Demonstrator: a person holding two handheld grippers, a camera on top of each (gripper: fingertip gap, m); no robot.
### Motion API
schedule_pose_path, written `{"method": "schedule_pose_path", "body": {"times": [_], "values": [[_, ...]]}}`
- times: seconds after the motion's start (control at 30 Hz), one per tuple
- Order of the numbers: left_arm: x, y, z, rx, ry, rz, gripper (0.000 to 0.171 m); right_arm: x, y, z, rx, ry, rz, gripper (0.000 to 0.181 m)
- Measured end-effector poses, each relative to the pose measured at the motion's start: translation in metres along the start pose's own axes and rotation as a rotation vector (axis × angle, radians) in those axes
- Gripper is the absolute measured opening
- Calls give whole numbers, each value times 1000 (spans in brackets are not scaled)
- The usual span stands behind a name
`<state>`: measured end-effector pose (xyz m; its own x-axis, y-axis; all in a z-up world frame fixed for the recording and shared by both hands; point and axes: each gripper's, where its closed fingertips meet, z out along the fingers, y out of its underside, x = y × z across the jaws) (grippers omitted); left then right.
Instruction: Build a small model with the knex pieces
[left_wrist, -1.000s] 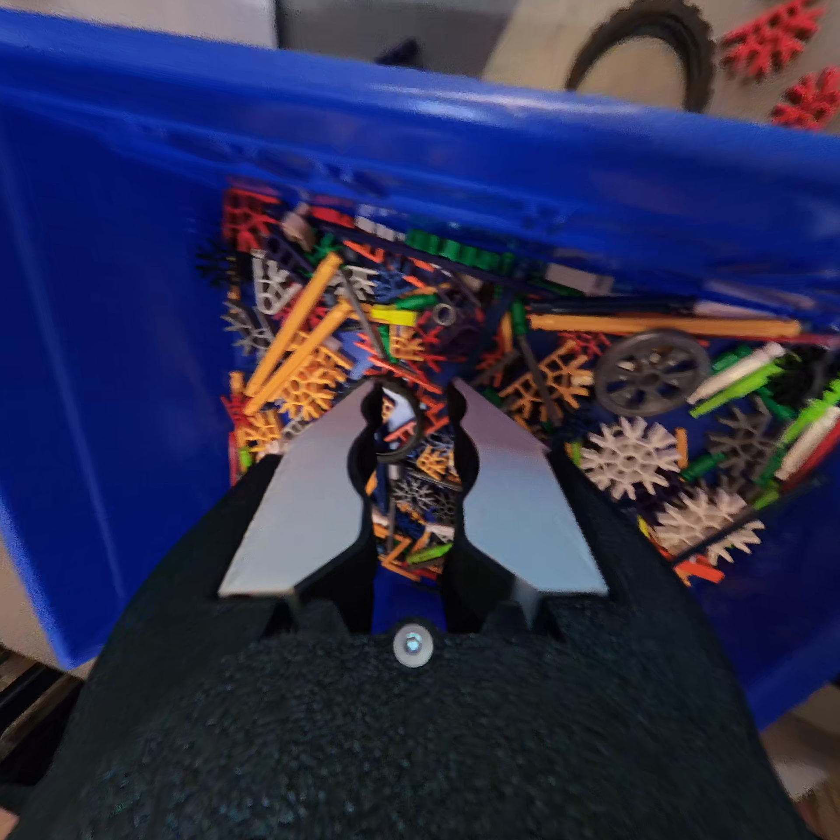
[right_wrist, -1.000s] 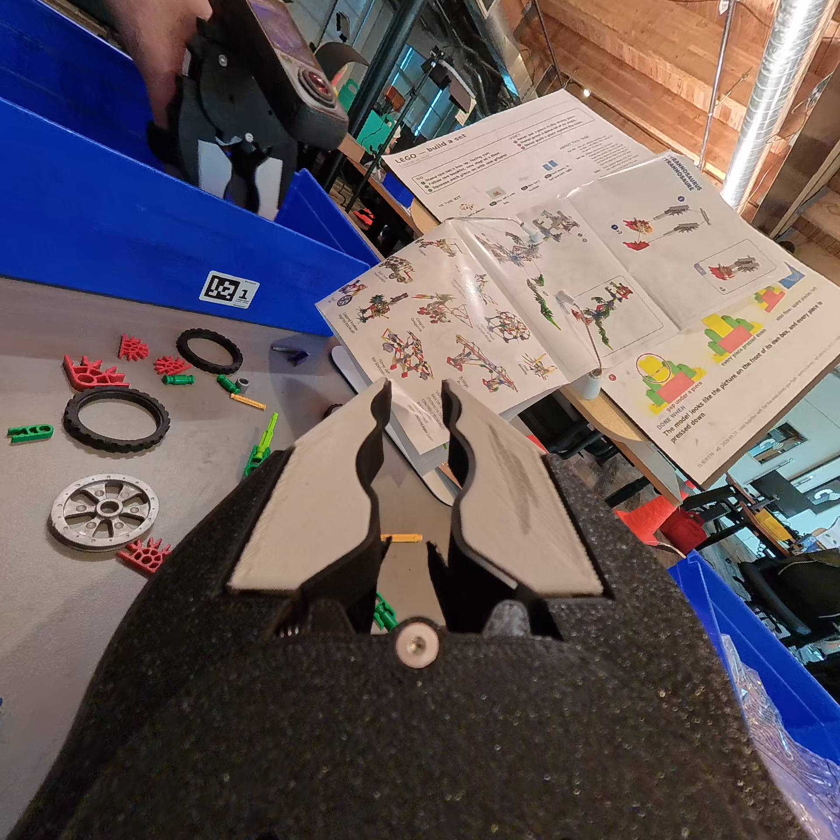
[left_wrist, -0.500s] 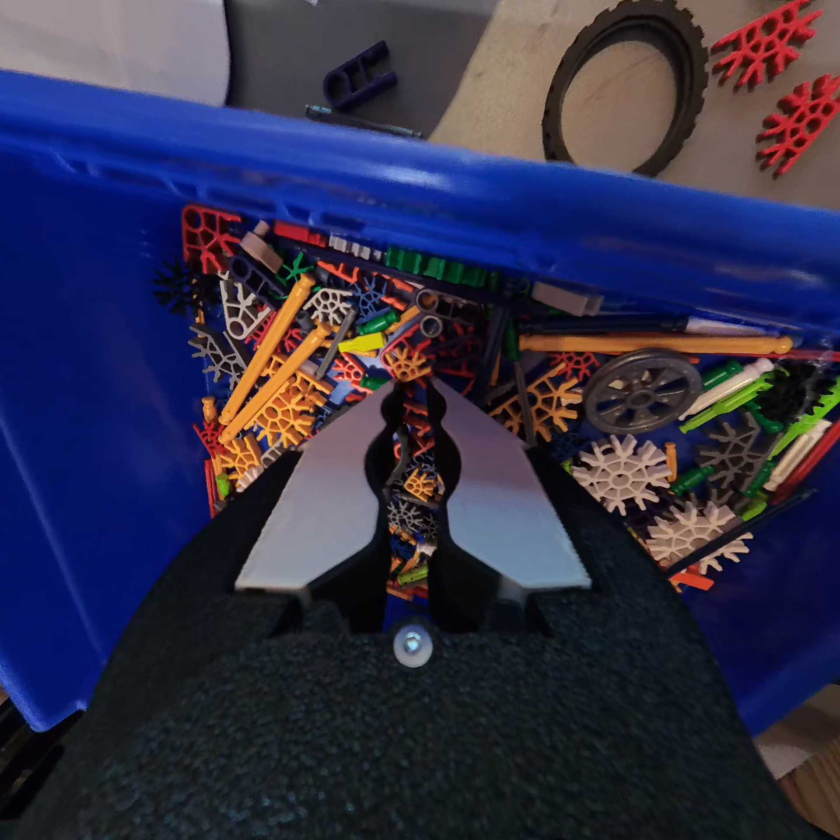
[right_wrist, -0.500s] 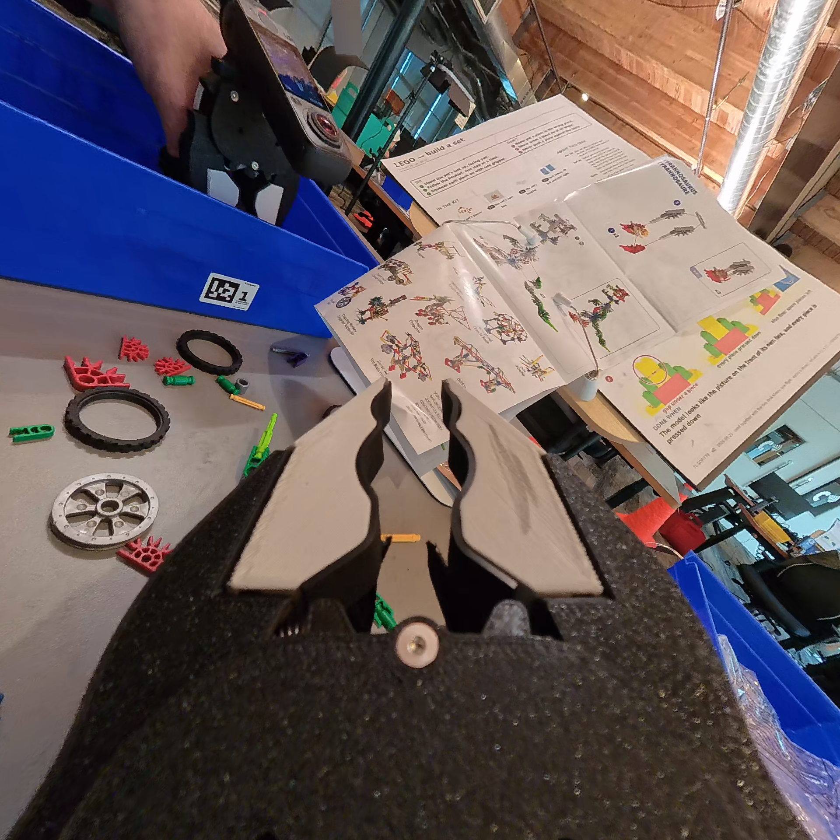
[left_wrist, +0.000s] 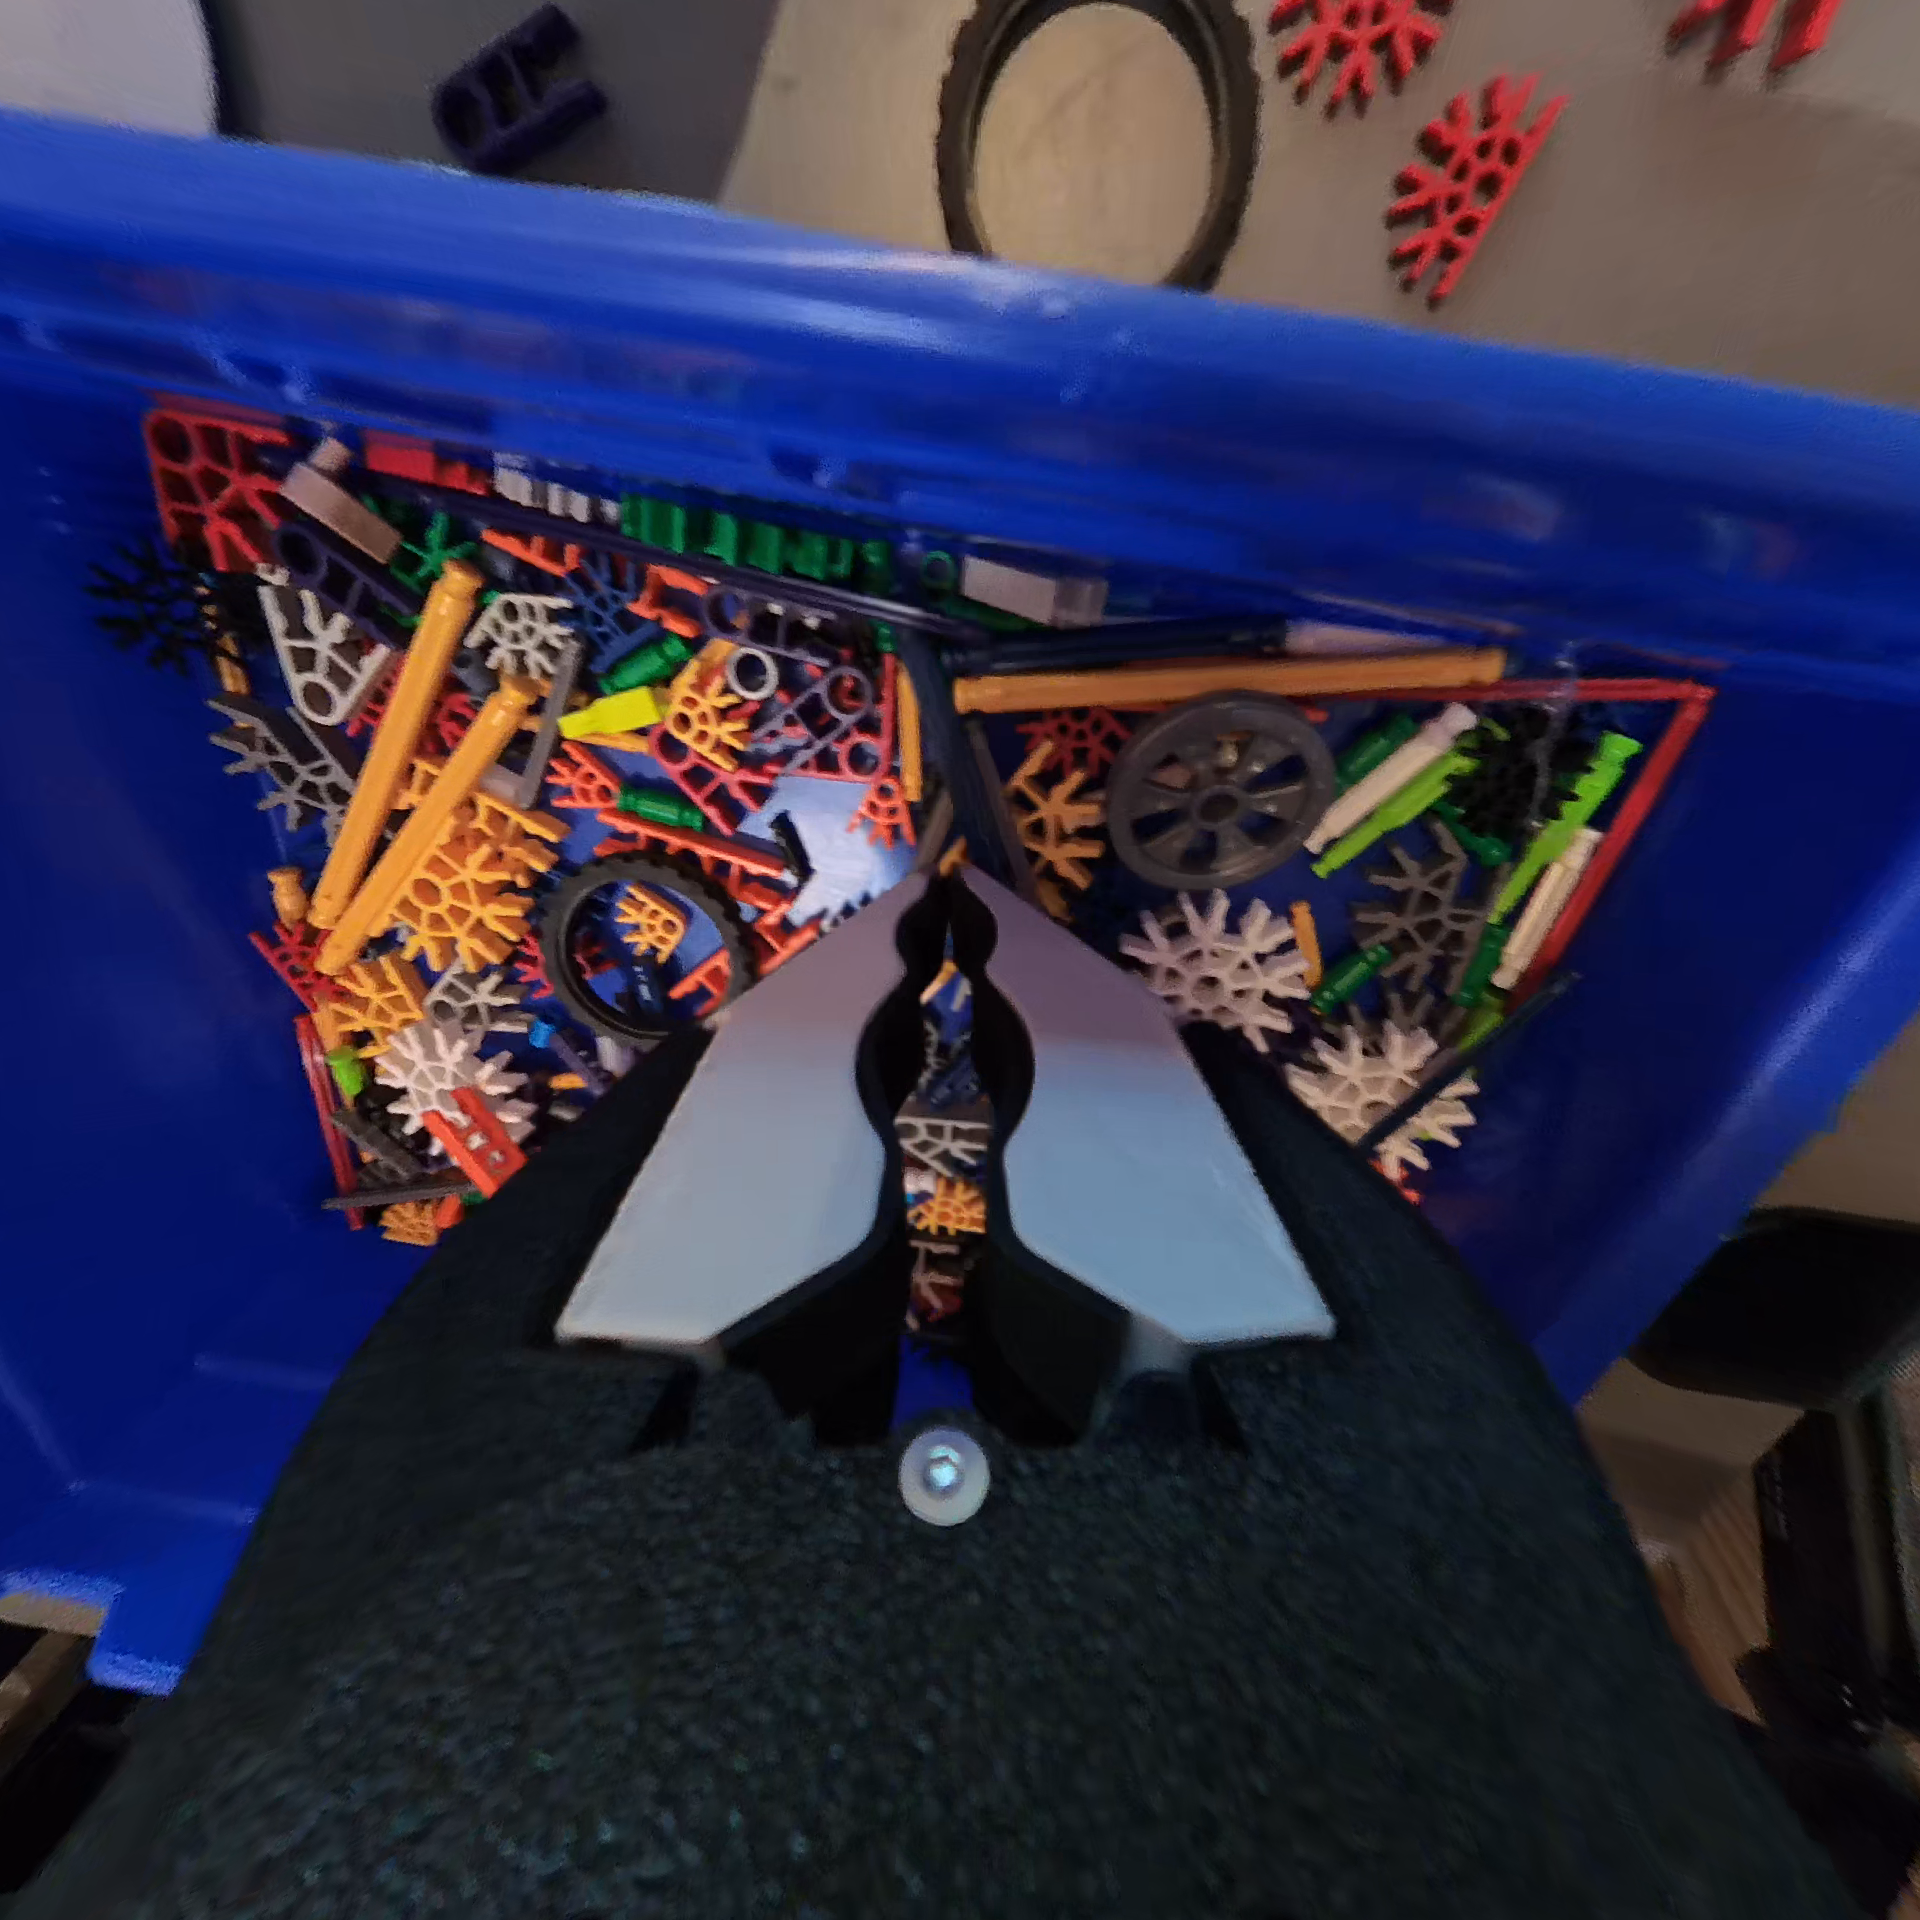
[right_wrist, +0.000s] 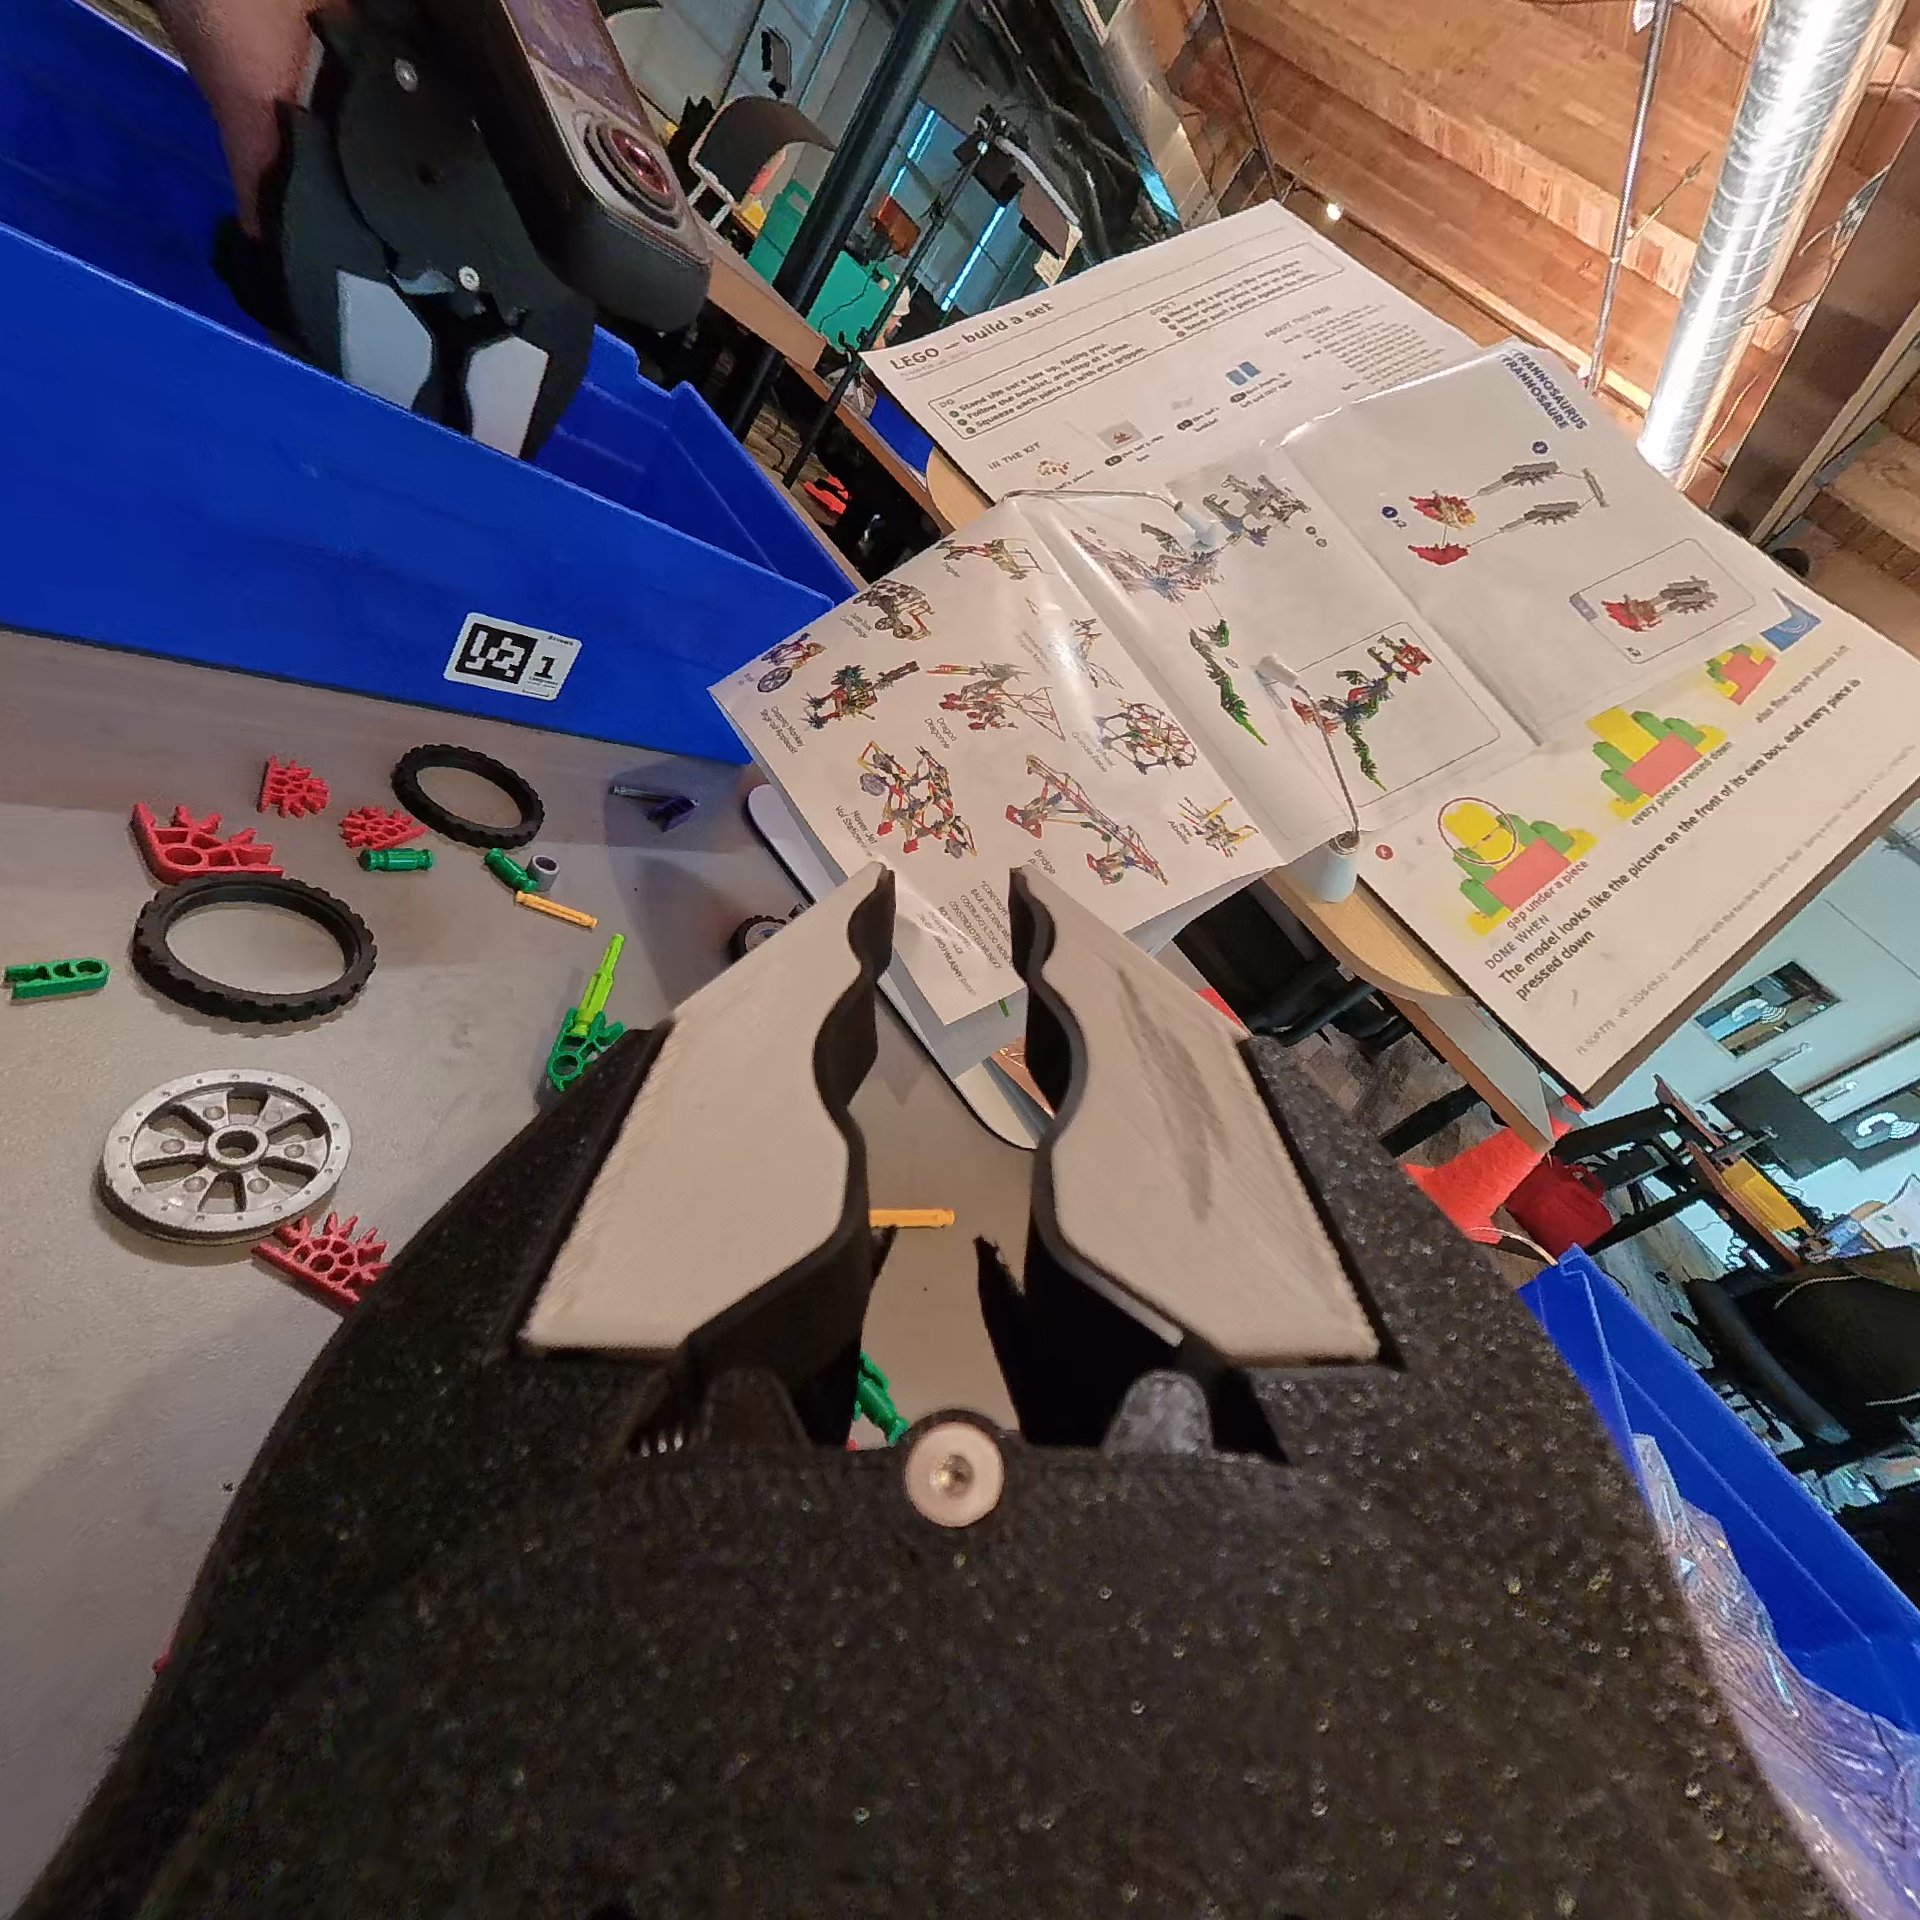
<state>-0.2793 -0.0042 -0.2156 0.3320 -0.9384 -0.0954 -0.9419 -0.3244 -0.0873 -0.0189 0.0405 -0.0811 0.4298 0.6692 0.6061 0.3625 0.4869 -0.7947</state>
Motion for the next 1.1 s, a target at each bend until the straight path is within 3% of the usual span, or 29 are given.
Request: {"method": "schedule_pose_path", "body": {"times": [0.17, 0.53, 1.1], "values": [[14, 6, -3, -17, 32, 2, 0, -1, 1, 1, -6, -5, -4, 22], [-5, 7, -8, 13, -42, -42, 21, -2, 1, 1, -6, -8, -4, 21], [-11, 13, -9, -24, -52, -43, 21, -1, 1, 1, -7, -5, -4, 22]]}}
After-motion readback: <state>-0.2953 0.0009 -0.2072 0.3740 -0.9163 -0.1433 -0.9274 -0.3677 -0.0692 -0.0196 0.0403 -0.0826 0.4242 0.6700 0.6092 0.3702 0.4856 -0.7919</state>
